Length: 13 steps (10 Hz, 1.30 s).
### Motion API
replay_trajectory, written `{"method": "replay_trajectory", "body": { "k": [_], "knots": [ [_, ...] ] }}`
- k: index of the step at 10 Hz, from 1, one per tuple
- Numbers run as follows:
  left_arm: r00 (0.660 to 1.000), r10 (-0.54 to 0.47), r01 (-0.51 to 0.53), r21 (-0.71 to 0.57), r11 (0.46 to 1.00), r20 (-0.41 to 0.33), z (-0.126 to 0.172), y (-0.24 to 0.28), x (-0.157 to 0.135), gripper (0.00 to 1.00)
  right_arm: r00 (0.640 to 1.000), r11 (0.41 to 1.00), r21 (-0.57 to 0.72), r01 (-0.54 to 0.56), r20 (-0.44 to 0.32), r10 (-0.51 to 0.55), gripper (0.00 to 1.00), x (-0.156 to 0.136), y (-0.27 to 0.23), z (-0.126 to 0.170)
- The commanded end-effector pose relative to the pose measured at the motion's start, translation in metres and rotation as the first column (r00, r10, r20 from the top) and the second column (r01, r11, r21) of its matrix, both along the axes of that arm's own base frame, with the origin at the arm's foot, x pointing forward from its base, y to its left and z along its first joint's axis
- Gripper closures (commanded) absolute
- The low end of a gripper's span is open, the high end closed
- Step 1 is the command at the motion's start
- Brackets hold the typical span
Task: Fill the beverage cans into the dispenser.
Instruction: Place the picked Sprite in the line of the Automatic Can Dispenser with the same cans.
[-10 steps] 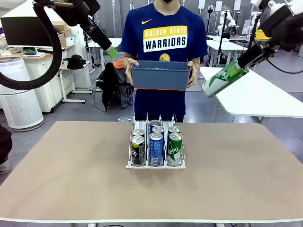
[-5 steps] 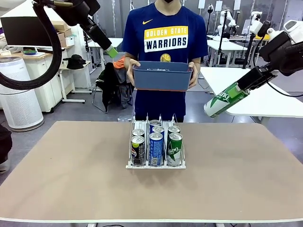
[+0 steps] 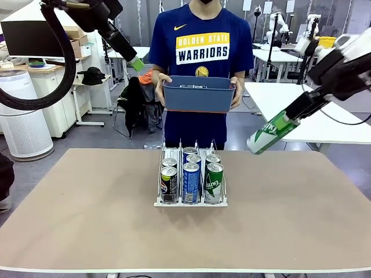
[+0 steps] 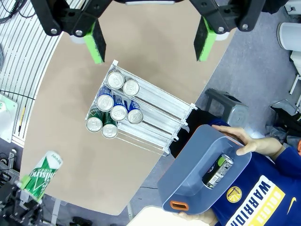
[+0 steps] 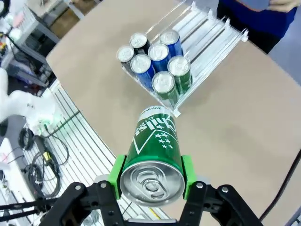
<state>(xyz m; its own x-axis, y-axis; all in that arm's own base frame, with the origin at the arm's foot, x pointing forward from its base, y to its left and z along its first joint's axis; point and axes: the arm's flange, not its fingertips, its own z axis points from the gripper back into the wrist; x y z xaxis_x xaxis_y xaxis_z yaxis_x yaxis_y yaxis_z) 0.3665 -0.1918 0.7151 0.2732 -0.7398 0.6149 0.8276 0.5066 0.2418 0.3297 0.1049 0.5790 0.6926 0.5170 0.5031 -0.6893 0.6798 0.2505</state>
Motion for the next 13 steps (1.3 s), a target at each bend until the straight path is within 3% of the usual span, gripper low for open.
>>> {"method": "replay_trajectory", "body": {
  "k": [1, 3, 4, 5, 10, 11, 13],
  "knots": [
    [1.000, 0.004, -0.004, 0.002, 1.000, 0.000, -0.001, 0.001, 0.000, 0.00, 0.997, 0.999, -0.014, -0.049, -0.056, 0.048, 0.42, 0.023, 0.015, -0.019],
    [1.000, 0.004, -0.004, 0.002, 1.000, 0.000, -0.001, 0.001, 0.000, 0.00, 0.990, 0.995, -0.053, -0.084, -0.121, 0.077, 0.42, 0.032, 0.019, -0.035],
    [1.000, 0.004, -0.004, 0.002, 1.000, 0.000, -0.001, 0.001, 0.000, 0.00, 0.989, 0.992, -0.059, -0.114, -0.105, 0.107, 0.42, 0.034, 0.028, -0.046],
    [1.000, 0.004, -0.004, 0.002, 1.000, 0.000, -0.001, 0.001, 0.000, 0.00, 0.971, 0.977, -0.061, -0.205, -0.137, 0.196, 1.00, 0.033, 0.035, -0.057],
    [1.000, 0.004, -0.004, 0.002, 1.000, 0.000, -0.001, 0.001, 0.000, 0.00, 0.965, 0.972, -0.073, -0.222, -0.161, 0.208, 1.00, 0.023, 0.064, -0.088],
    [1.000, 0.004, -0.004, 0.002, 1.000, 0.000, -0.001, 0.001, 0.000, 0.00, 0.965, 0.972, -0.084, -0.220, -0.164, 0.204, 0.51, 0.023, 0.051, -0.078],
    [1.000, 0.004, -0.004, 0.002, 1.000, 0.000, -0.001, 0.001, 0.000, 0.00, 0.965, 0.972, -0.084, -0.220, -0.164, 0.204, 0.51, 0.023, 0.051, -0.078]
  ]
}}
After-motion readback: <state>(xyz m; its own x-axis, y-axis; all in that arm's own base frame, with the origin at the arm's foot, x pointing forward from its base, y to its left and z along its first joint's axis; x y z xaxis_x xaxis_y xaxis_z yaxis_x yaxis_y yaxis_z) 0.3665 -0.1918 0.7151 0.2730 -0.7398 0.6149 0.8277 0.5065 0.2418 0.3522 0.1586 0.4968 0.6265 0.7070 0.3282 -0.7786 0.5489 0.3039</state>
